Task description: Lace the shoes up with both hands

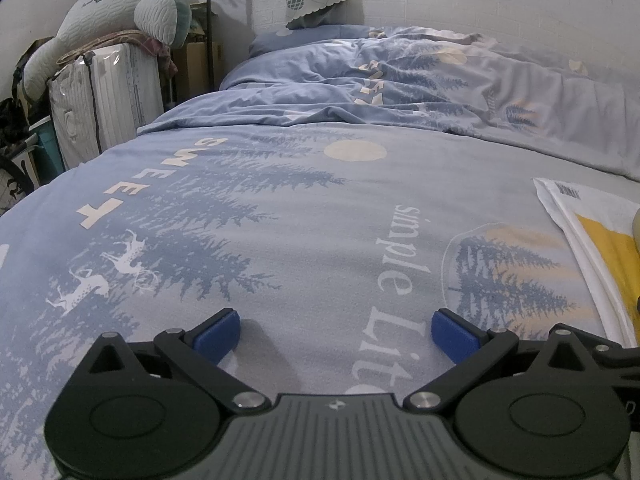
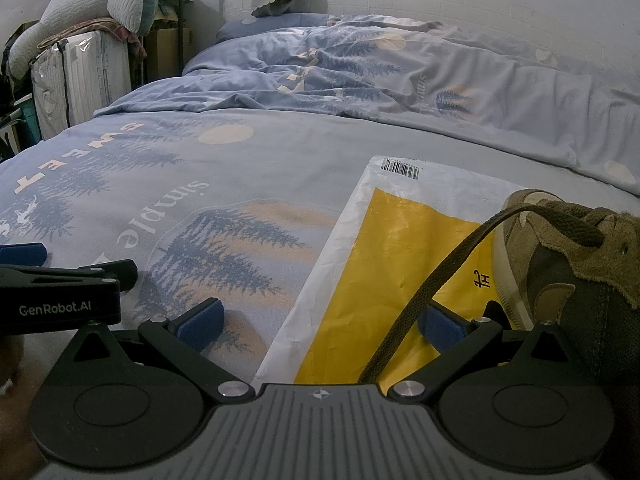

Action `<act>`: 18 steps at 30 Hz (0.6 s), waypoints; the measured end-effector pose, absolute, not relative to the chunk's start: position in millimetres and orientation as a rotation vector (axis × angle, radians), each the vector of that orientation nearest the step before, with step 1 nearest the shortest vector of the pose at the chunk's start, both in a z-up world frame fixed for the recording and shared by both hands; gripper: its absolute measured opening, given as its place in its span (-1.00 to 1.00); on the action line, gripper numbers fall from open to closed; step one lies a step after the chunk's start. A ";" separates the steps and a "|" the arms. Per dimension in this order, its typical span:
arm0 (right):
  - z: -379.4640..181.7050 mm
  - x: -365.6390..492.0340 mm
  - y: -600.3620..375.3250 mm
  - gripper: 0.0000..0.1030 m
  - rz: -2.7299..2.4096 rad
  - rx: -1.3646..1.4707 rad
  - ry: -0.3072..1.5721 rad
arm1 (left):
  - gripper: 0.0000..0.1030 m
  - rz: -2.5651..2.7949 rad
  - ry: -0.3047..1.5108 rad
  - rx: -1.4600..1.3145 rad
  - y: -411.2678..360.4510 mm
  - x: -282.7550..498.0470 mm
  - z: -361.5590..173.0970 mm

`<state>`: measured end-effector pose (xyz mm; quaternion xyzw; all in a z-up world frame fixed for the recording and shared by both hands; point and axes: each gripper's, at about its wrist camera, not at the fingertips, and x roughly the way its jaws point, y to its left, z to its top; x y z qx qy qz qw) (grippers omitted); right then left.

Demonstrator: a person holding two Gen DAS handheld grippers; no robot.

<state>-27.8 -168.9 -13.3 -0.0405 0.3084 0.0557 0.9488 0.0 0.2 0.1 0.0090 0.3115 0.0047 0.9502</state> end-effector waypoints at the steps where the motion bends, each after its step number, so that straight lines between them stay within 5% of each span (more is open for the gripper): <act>1: -13.3 -27.8 -168.9 1.00 0.113 -0.082 0.628 | 1.00 0.009 0.634 0.016 0.2 0.0 0.1; 18: -13.1 -28.7 -169.3 1.00 0.114 -0.082 0.627 | 1.00 0.007 0.635 0.009 0.6 0.2 0.4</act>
